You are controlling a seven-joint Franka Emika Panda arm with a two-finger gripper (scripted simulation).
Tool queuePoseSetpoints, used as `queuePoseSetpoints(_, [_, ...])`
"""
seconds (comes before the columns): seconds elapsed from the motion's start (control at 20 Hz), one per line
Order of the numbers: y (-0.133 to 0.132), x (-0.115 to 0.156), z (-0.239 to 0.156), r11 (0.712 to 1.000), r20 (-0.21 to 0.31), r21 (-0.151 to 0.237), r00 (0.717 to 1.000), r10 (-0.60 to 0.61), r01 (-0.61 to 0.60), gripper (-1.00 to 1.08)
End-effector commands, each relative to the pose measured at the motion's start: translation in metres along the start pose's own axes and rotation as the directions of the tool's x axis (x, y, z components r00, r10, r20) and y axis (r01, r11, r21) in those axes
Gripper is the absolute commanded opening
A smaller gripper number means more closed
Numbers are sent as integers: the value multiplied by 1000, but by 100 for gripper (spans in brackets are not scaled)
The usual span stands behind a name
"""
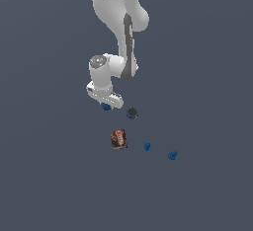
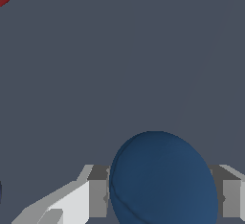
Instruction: Pick up a designated object from a clutter of objects.
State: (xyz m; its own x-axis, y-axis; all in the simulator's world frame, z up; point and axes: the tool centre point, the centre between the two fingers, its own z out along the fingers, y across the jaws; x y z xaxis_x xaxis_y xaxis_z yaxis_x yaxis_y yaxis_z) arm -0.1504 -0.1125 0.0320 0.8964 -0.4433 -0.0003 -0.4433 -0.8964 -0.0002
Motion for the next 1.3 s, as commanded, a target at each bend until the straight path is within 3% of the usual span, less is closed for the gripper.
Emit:
queuePoseSetpoints(0.0, [-1, 1, -2, 1000, -1, 0, 1000, 0, 0, -100])
queuePoseSetpoints(0.55, [-24, 23, -39, 1000, -1, -1, 1000, 0, 0, -100])
queuePoseSetpoints(1.25, [-84, 81, -139, 1000, -2, -4, 1000, 1, -1, -100])
